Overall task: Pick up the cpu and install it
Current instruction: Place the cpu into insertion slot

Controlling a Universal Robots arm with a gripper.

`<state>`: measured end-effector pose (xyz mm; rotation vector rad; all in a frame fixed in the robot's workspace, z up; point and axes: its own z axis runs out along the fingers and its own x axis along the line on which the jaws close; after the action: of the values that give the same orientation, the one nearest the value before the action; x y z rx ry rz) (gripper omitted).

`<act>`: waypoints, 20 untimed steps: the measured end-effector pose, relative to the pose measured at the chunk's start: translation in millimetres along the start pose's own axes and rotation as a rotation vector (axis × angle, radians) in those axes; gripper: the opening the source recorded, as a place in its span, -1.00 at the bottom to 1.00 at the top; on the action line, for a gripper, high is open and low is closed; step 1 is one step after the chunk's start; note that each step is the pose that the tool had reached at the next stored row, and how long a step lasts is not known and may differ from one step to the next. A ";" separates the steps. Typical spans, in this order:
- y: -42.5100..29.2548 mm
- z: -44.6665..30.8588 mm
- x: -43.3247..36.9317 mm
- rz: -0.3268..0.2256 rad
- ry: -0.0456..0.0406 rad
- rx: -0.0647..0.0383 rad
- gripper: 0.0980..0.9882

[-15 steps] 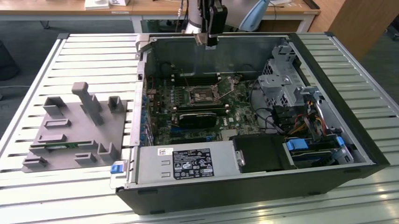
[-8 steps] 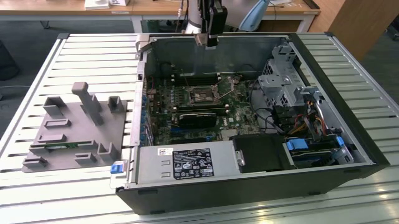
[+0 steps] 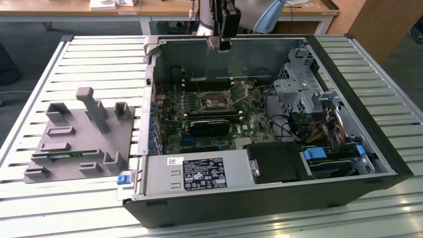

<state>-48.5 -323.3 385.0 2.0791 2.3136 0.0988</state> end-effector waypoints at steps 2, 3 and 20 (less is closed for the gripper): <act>-0.1 0.3 0.0 0.000 -0.0002 0.000 -0.02; -0.1 0.5 0.0 0.000 -0.0001 0.000 -0.02; -0.8 11.6 -0.2 0.000 -0.0021 0.000 -0.02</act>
<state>-48.5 -323.3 373.4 2.0781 2.3126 0.0963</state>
